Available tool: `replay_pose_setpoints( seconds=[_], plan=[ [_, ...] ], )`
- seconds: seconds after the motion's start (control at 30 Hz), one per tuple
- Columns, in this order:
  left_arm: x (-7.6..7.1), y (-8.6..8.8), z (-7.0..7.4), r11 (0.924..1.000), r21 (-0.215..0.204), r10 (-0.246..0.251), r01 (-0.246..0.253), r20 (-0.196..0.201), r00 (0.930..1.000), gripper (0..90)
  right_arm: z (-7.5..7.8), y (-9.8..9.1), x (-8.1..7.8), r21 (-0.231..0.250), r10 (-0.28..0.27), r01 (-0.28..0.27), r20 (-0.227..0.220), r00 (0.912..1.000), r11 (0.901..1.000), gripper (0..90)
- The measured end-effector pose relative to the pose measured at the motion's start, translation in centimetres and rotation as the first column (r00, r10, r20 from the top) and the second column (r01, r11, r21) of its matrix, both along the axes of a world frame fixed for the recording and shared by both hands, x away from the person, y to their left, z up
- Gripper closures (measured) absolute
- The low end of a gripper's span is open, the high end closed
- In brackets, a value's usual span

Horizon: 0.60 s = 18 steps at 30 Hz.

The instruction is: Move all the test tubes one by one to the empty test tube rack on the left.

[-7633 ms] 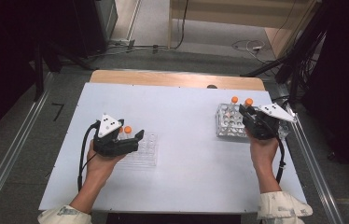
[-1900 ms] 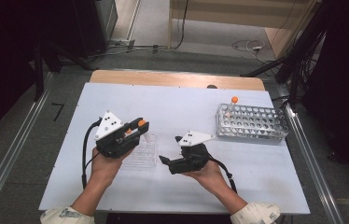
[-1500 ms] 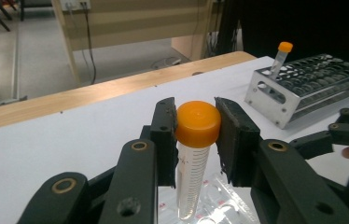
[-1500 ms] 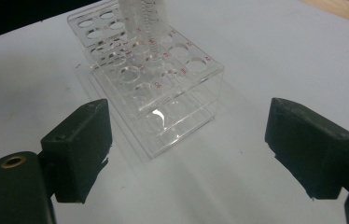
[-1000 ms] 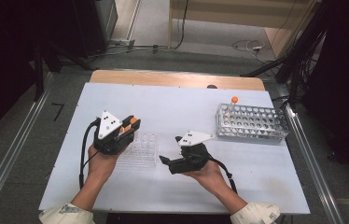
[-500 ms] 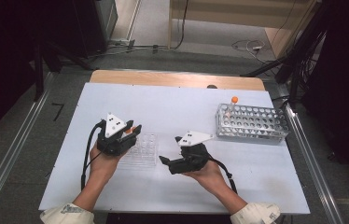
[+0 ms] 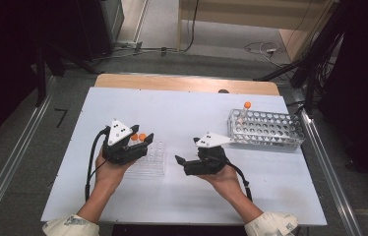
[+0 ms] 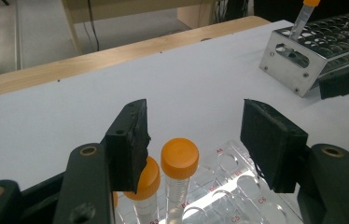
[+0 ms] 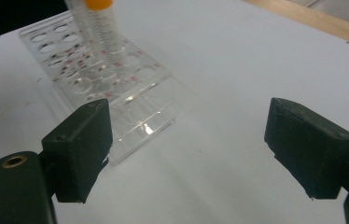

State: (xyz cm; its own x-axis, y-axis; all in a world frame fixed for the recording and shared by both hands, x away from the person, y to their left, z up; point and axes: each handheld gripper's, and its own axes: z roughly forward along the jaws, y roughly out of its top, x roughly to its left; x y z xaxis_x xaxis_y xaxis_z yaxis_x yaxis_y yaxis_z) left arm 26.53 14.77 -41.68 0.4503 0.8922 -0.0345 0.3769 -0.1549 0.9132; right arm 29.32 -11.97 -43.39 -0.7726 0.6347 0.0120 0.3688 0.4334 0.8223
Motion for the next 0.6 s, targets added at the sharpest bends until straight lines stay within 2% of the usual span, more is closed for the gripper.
replay_pose_setpoints(
  seconds=[0.13, 0.3, 0.4, 0.5, 0.6],
  plan=[
    [0.0, 0.0, 0.0, 1.0, -0.004, 0.002, -0.002, 0.002, 1.0, 38.4, 0.3, -1.0, 0.7, 0.014, -0.062, 0.062, 0.012, 0.998, 0.998, 13.6],
    [0.0, 0.0, 0.0, 1.0, -0.002, 0.009, -0.009, 0.002, 1.0, 32.8, 0.8, -2.5, 1.7, 0.017, -0.153, 0.152, 0.027, 0.9879, 0.9882, 13.6],
    [0.0, -0.1, 0.0, 0.9999, 0.001, 0.01, -0.01, 0.001, 0.9999, 31.4, 1.3, -3.7, 2.3, 0.027, -0.208, 0.207, 0.046, 0.9771, 0.978, 13.6],
    [0.0, -0.1, -0.1, 0.9999, 0.002, 0.011, -0.011, 0.001, 0.9999, 31.3, 1.8, -5.0, 3.0, 0.046, -0.261, 0.259, 0.046, 0.9641, 0.9647, 13.6],
    [0.0, -0.1, -0.1, 0.9999, 0.003, 0.013, -0.013, 0.002, 0.9999, 31.3, 2.1, -6.5, 3.8, 0.067, -0.32, 0.317, 0.042, 0.9464, 0.946, 13.6]
  ],
)
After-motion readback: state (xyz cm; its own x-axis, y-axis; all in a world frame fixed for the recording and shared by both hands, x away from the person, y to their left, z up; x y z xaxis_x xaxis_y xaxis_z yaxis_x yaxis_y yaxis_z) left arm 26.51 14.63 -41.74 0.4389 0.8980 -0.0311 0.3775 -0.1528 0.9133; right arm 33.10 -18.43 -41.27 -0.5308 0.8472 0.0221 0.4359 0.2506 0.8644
